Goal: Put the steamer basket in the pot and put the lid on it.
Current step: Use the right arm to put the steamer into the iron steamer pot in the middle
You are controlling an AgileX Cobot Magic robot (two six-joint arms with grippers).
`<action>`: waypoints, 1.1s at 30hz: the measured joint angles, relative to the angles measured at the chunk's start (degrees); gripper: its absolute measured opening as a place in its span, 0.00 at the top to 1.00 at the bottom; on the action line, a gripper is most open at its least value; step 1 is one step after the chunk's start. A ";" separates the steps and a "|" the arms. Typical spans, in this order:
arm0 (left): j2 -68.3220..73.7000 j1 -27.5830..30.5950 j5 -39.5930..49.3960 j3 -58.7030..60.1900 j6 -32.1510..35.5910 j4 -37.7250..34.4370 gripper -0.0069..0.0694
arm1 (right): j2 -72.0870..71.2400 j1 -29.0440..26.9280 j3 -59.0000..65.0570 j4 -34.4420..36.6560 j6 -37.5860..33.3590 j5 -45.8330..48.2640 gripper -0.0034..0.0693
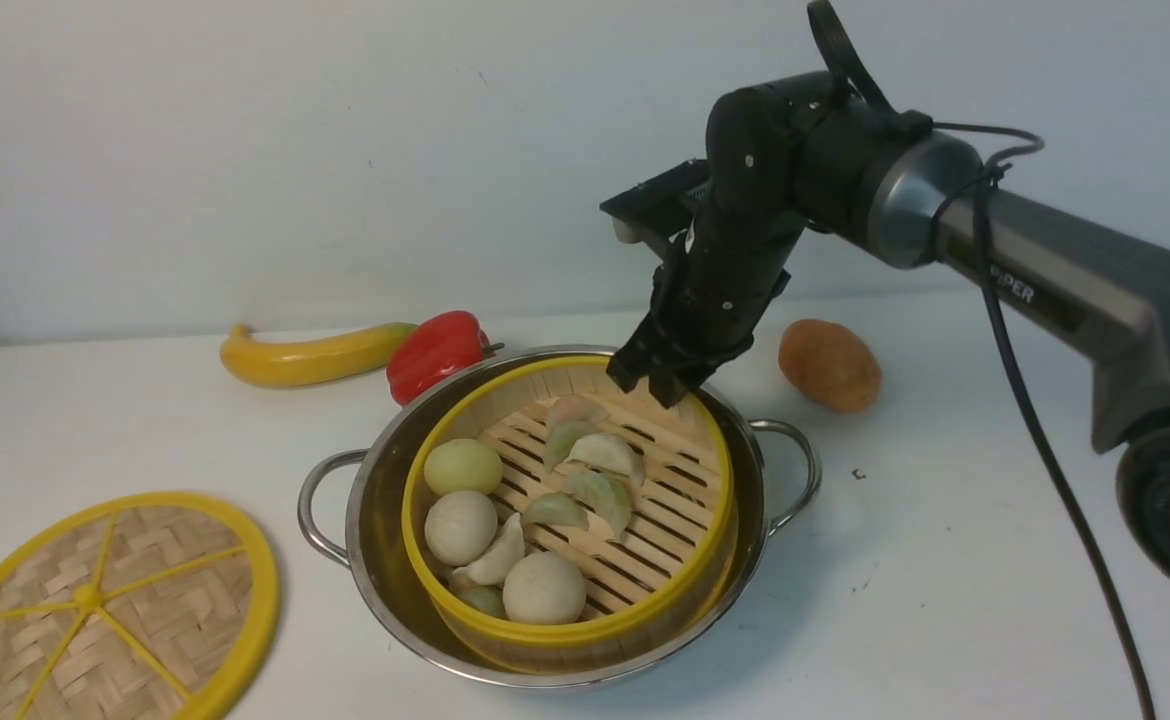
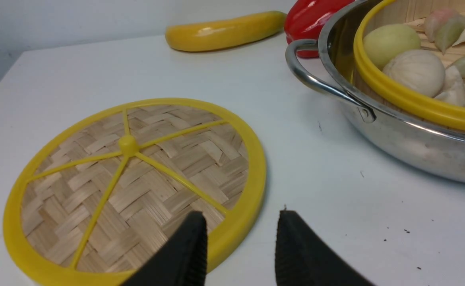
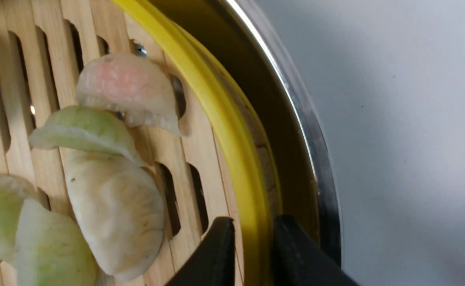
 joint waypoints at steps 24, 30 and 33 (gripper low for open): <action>0.00 0.00 0.00 0.00 0.00 0.00 0.60 | 2.00 0.00 -0.06 1.40 -1.62 0.13 0.88; 0.00 0.00 0.00 0.00 0.00 0.00 0.60 | 2.31 0.06 -0.06 1.67 -2.50 -0.06 0.88; 0.00 0.00 0.00 0.00 0.00 0.00 0.60 | 2.31 0.11 -0.06 1.05 -2.34 -0.13 0.89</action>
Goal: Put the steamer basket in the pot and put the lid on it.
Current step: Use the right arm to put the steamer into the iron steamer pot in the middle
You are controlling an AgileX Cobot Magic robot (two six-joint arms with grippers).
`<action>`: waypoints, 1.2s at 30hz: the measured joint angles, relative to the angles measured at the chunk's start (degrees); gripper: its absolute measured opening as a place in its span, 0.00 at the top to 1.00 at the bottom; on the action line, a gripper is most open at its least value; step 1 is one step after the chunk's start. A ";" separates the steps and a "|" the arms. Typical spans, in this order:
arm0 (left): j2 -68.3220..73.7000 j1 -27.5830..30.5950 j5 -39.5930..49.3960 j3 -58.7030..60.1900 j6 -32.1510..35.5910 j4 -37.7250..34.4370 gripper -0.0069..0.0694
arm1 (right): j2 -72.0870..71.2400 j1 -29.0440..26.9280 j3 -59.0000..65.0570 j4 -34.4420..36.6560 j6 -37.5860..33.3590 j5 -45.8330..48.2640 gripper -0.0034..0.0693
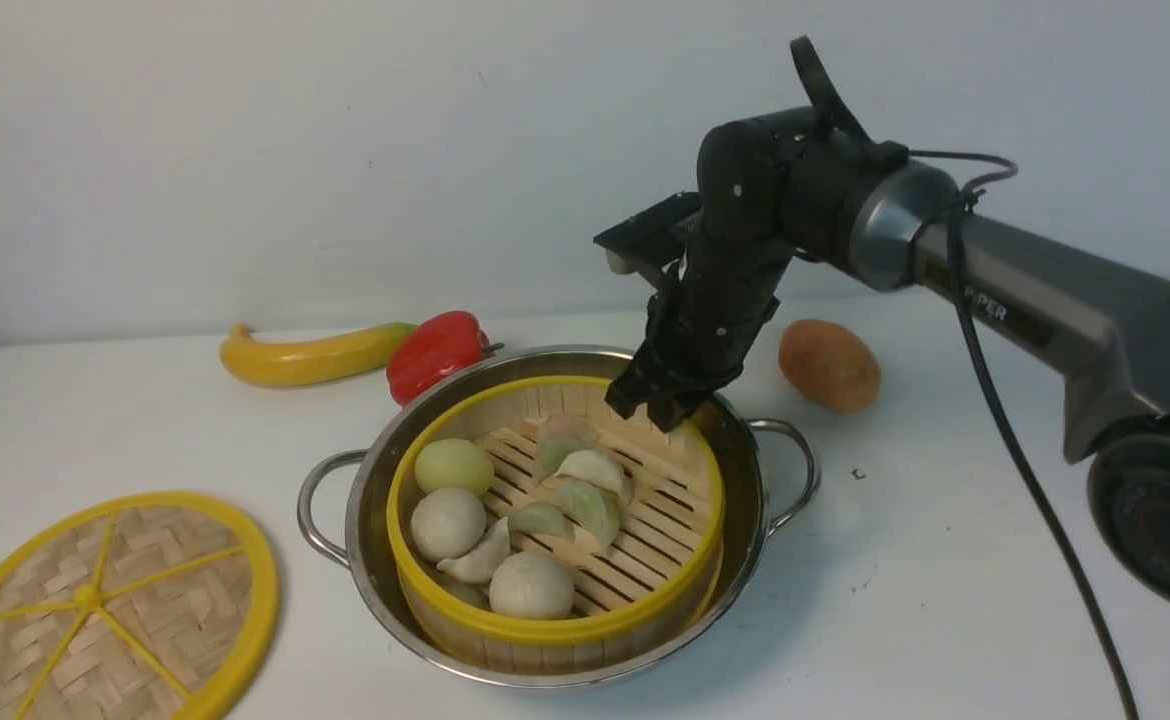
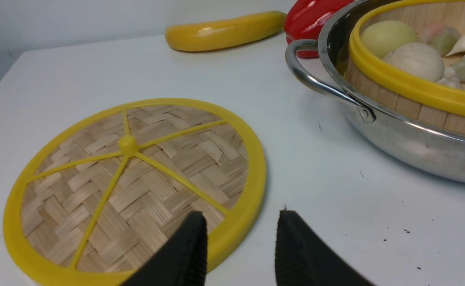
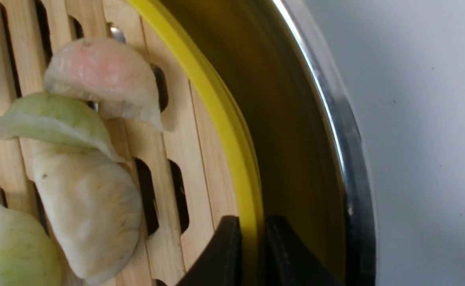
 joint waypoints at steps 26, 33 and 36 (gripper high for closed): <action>0.00 0.00 0.00 0.00 0.00 0.00 0.60 | 0.00 0.55 -3.05 -2.88 0.86 1.28 0.89; 0.00 0.00 0.00 0.00 0.00 0.00 0.60 | 0.00 0.55 -3.05 -2.32 0.86 1.31 0.87; 0.00 0.00 0.00 0.00 0.00 0.00 0.60 | 0.00 0.55 -3.09 -2.21 1.16 1.31 0.85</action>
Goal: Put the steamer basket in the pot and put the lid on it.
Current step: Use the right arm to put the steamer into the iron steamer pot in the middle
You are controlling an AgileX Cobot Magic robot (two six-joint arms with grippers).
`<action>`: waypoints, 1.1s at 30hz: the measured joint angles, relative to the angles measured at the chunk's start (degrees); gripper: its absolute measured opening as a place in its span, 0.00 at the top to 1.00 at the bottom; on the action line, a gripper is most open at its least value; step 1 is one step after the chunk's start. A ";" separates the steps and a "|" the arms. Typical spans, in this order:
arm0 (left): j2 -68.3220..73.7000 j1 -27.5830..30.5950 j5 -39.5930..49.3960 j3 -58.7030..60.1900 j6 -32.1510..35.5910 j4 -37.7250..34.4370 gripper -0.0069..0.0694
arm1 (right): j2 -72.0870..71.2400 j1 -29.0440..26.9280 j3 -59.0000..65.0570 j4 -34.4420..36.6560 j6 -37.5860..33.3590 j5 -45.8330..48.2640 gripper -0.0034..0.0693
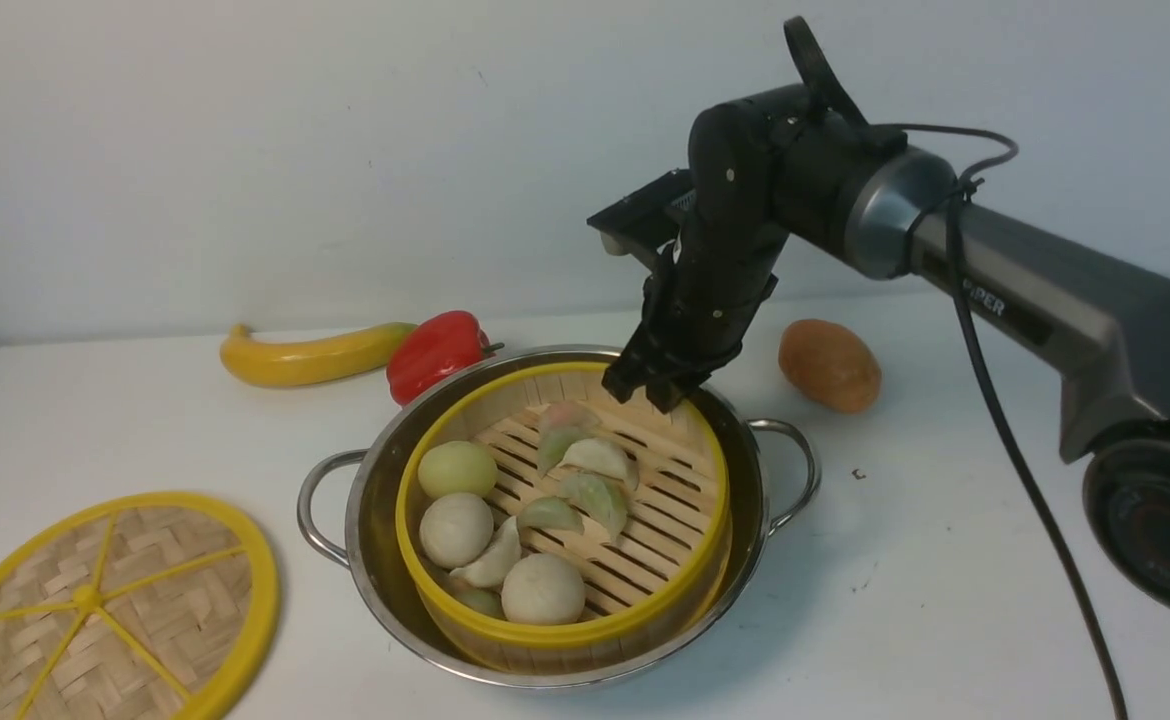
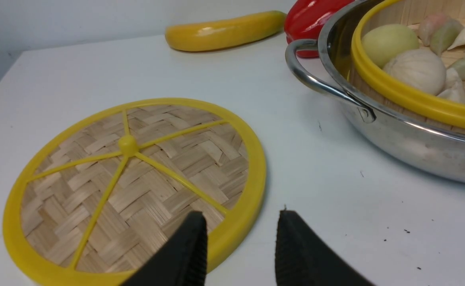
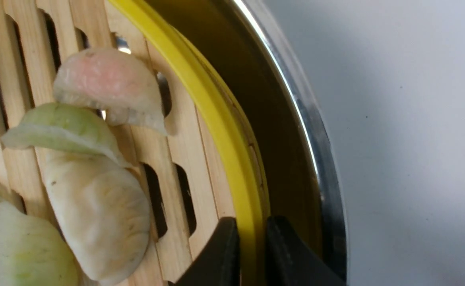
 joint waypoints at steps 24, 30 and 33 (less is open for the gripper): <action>0.00 0.00 0.00 0.00 -0.93 0.00 0.60 | 0.00 0.00 -0.07 0.12 -0.64 -0.05 0.85; 0.00 0.00 0.00 0.00 -0.93 0.00 0.60 | 0.00 -0.15 -0.07 0.77 -1.96 -0.05 0.88; 0.00 0.00 0.00 0.00 -0.93 0.00 0.60 | 0.00 -0.12 -0.07 0.81 -2.09 -0.11 0.88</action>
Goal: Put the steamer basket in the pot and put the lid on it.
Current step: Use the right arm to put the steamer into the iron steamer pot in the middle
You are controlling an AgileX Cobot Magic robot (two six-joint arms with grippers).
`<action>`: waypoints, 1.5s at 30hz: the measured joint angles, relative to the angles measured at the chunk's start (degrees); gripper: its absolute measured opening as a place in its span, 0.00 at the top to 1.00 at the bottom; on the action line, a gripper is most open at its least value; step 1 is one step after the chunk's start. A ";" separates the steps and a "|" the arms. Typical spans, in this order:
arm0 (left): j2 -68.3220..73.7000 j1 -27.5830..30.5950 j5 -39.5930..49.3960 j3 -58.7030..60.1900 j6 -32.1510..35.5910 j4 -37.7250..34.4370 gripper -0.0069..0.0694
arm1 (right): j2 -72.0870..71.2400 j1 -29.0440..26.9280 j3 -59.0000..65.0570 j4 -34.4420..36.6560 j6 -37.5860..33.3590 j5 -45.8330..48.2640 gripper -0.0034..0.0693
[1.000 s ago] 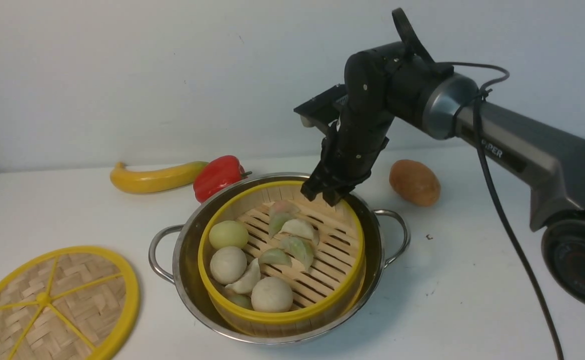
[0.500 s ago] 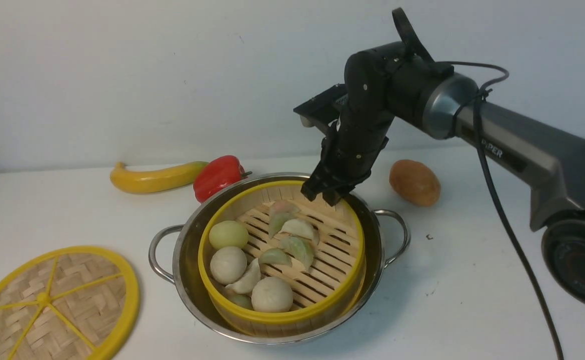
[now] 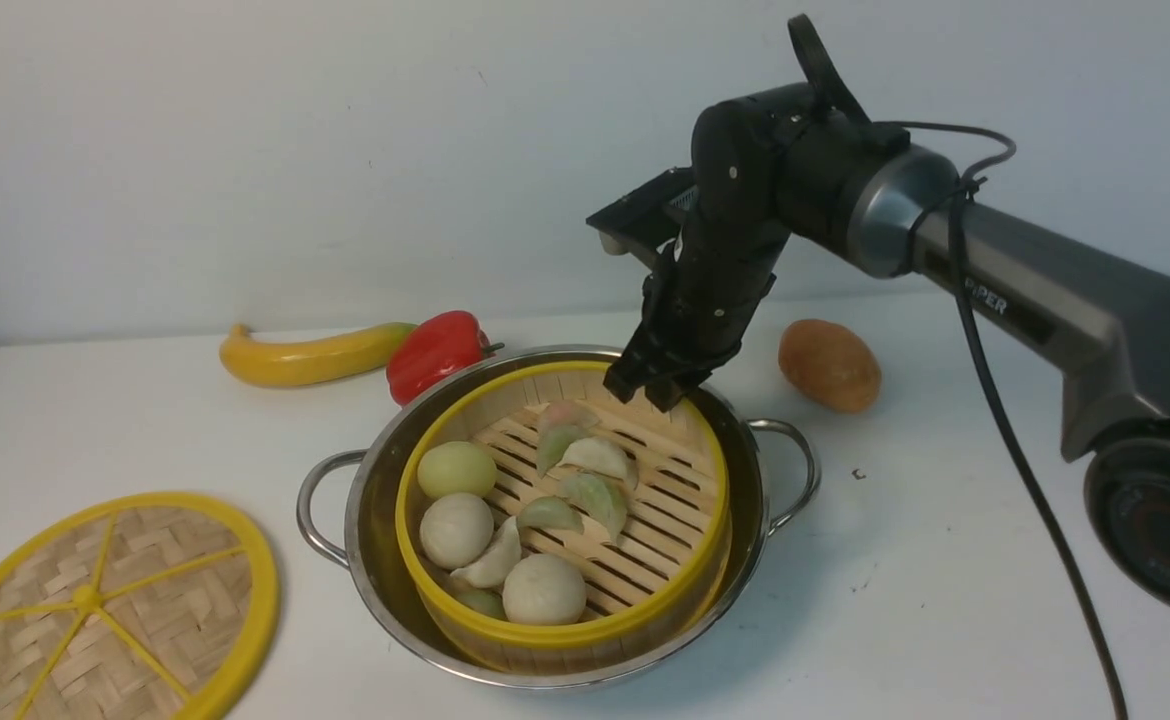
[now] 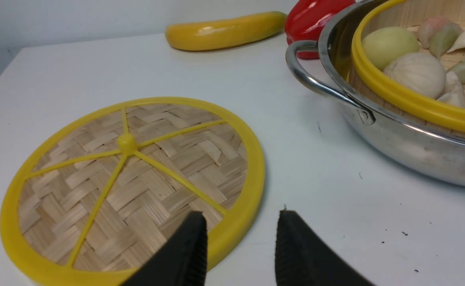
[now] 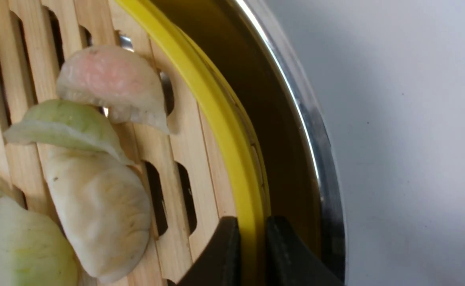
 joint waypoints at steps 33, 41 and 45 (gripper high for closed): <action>0.00 0.00 0.00 0.00 0.00 0.00 0.60 | 0.61 -0.01 -0.07 1.41 -1.43 -0.56 0.88; 0.00 0.00 0.00 0.00 0.00 0.00 0.60 | 0.61 -2.21 -0.07 1.41 -0.70 -0.61 0.88; 0.00 0.00 0.00 0.00 0.00 0.00 0.60 | 0.61 -2.33 -0.07 1.68 -1.04 -0.68 0.88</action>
